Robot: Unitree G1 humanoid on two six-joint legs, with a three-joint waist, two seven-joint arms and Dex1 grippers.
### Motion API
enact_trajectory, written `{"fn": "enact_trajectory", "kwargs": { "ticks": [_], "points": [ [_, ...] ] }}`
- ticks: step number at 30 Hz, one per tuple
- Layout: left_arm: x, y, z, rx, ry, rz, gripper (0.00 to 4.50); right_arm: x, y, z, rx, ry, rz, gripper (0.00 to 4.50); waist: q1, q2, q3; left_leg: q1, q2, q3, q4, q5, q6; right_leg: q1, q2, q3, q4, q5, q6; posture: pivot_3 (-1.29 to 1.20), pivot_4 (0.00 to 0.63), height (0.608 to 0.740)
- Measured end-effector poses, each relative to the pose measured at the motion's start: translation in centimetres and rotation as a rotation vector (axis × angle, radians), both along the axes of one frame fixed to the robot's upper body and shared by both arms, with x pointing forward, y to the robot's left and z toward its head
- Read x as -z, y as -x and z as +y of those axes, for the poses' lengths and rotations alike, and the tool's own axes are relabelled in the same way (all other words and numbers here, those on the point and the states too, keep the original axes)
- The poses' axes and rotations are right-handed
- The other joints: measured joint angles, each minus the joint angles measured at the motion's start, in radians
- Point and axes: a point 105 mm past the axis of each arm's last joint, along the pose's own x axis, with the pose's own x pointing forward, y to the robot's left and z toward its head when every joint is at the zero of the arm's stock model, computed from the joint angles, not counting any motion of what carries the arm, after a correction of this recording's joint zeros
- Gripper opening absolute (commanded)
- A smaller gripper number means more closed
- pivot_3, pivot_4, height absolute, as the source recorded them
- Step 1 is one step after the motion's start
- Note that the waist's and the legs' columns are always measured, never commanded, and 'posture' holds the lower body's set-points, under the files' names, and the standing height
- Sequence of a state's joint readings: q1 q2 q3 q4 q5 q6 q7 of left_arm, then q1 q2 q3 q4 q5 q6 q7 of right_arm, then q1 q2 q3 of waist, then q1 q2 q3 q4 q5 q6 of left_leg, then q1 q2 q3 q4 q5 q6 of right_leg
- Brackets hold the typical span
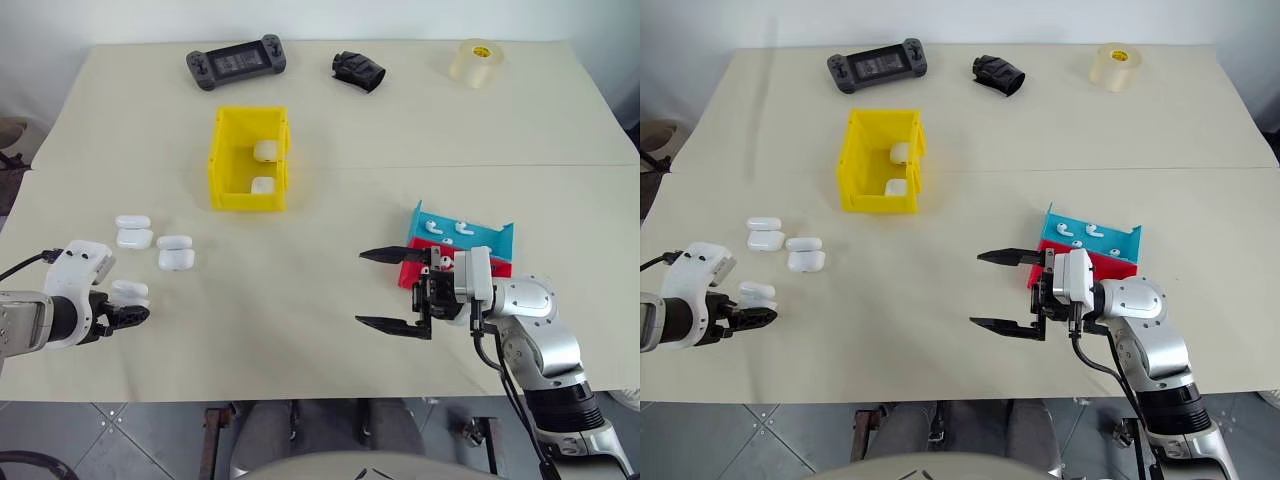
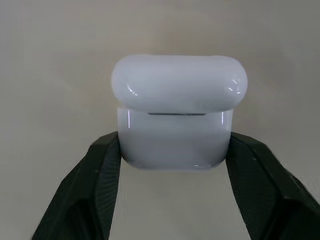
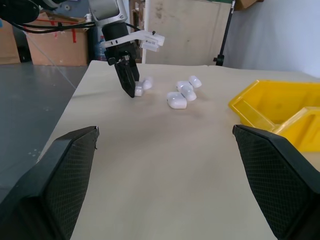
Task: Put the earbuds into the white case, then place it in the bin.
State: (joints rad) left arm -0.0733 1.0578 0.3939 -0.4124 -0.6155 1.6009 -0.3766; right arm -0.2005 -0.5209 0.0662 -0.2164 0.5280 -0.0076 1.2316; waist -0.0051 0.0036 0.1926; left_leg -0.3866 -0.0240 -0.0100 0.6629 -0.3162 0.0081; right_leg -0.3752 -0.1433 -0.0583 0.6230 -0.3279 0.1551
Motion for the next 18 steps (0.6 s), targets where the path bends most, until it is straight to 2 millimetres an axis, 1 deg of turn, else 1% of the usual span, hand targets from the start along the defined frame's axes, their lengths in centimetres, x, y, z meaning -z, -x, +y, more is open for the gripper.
{"fn": "enact_trajectory", "kwargs": {
  "ticks": [4,7,9,10,11,13,14,16,18],
  "points": [
    [0.2,0.6,0.2,0.007,0.011,-0.004,2.77,0.0,0.0,0.0,0.006,-0.003,-0.004,4.50,-0.002,0.000,0.000,0.000,0.002,0.002,0.000,0.000,0.000,-0.001,0.001,0.001,0.000,0.000,0.000,0.00,0.150,0.740],
    [0.2,0.6,0.0,0.040,0.058,-0.074,2.77,0.2,0.0,-0.3,0.018,0.000,0.005,4.50,0.002,0.000,0.000,0.000,0.002,0.003,0.000,0.000,0.000,-0.001,0.001,0.002,-0.001,0.000,0.000,0.00,0.150,0.740],
    [0.2,0.5,-0.4,0.104,0.088,-0.129,2.77,0.2,-0.1,-0.5,0.024,0.010,0.000,4.50,0.003,0.000,0.000,0.000,0.002,0.003,0.000,0.000,0.000,-0.001,0.001,0.003,-0.002,0.000,0.000,0.00,0.150,0.740],
    [0.1,0.3,-1.2,0.185,0.135,-0.199,2.77,0.1,-0.2,-0.8,0.035,0.017,-0.004,4.50,0.005,0.000,0.000,0.000,0.001,0.004,0.000,0.000,0.000,-0.001,-0.001,0.002,-0.003,0.000,0.000,0.00,0.150,0.740],
    [-0.3,0.1,-2.6,0.306,0.195,-0.288,2.77,-0.1,-0.4,-1.3,0.056,0.025,-0.009,4.50,0.008,0.000,0.000,0.000,0.000,0.004,0.000,-0.001,0.000,-0.001,-0.002,0.002,-0.006,0.000,-0.001,0.00,0.150,0.740],
    [-2.1,0.1,-6.0,0.567,0.307,-0.528,2.77,-0.4,-0.8,-2.4,0.097,0.050,-0.021,4.50,0.015,0.000,0.000,-0.001,0.000,0.005,0.001,-0.001,0.001,0.001,-0.003,-0.001,-0.011,0.000,-0.001,0.00,0.150,0.740],
    [-3.5,0.3,-7.8,0.704,0.342,-0.670,2.77,-0.7,-1.0,-3.1,0.128,0.059,-0.029,4.50,0.019,-0.001,0.000,-0.002,0.001,0.006,0.001,-0.001,0.001,0.001,-0.003,-0.003,-0.013,0.000,-0.001,0.00,0.150,0.740],
    [-4.7,0.4,-9.2,0.833,0.339,-0.783,2.77,-1.0,-1.1,-4.1,0.169,0.068,-0.035,4.50,0.023,-0.002,-0.001,-0.001,0.002,0.006,0.001,-0.001,0.001,0.002,-0.002,-0.004,-0.012,0.000,-0.001,0.00,0.150,0.740],
    [-5.0,0.2,-10.8,0.959,0.375,-0.822,2.77,-0.7,-0.8,-5.6,0.225,0.092,-0.019,4.50,0.031,0.000,-0.001,-0.001,0.001,0.006,0.001,-0.001,0.002,0.002,-0.002,-0.005,-0.010,0.000,-0.001,0.00,0.150,0.740]
  ]
}}
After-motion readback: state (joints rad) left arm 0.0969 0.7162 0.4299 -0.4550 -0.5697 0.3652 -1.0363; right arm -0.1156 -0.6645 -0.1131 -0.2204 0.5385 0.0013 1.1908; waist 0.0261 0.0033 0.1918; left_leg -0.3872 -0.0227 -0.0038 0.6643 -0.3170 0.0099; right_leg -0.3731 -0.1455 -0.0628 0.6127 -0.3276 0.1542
